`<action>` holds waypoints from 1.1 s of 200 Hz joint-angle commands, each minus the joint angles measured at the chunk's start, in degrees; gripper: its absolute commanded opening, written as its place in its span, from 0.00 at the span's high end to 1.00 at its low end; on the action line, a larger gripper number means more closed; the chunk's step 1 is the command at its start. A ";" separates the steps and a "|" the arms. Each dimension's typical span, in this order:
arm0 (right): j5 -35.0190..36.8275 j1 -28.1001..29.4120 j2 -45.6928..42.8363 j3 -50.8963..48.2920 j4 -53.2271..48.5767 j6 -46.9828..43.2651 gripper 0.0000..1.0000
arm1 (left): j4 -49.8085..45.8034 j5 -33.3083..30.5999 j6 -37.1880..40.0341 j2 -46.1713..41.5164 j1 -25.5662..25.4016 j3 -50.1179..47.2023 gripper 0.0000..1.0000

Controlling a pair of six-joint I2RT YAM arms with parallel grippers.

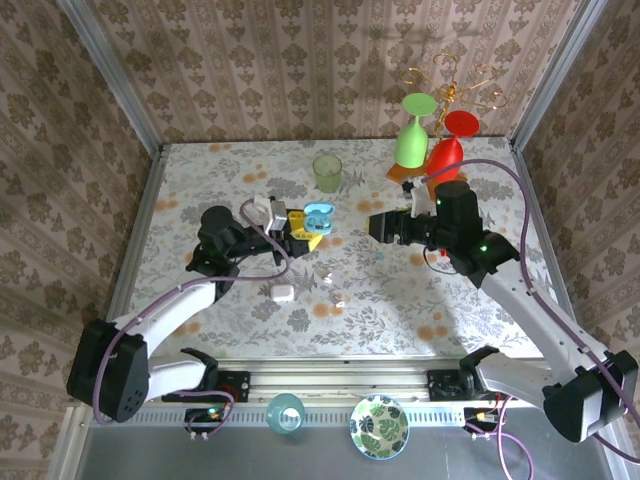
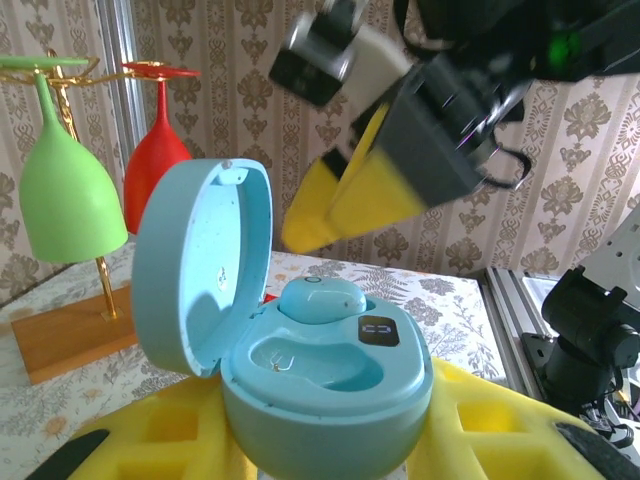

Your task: Insert wireless bluetooth earbuds into charging case

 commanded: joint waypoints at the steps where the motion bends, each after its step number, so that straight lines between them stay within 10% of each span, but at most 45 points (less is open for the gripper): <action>1: 8.48 -1.54 1.59 -2.63 -0.51 3.50 0.32 | -1.51 -0.12 2.03 -1.90 0.29 0.34 0.74; 123: 4.83 0.56 29.42 -4.02 4.77 17.79 0.41 | -3.10 0.13 2.58 -1.75 0.25 1.50 0.75; 220: 8.90 0.05 35.46 -4.21 7.53 19.43 0.42 | -4.87 -0.73 2.83 -2.44 0.16 2.12 0.75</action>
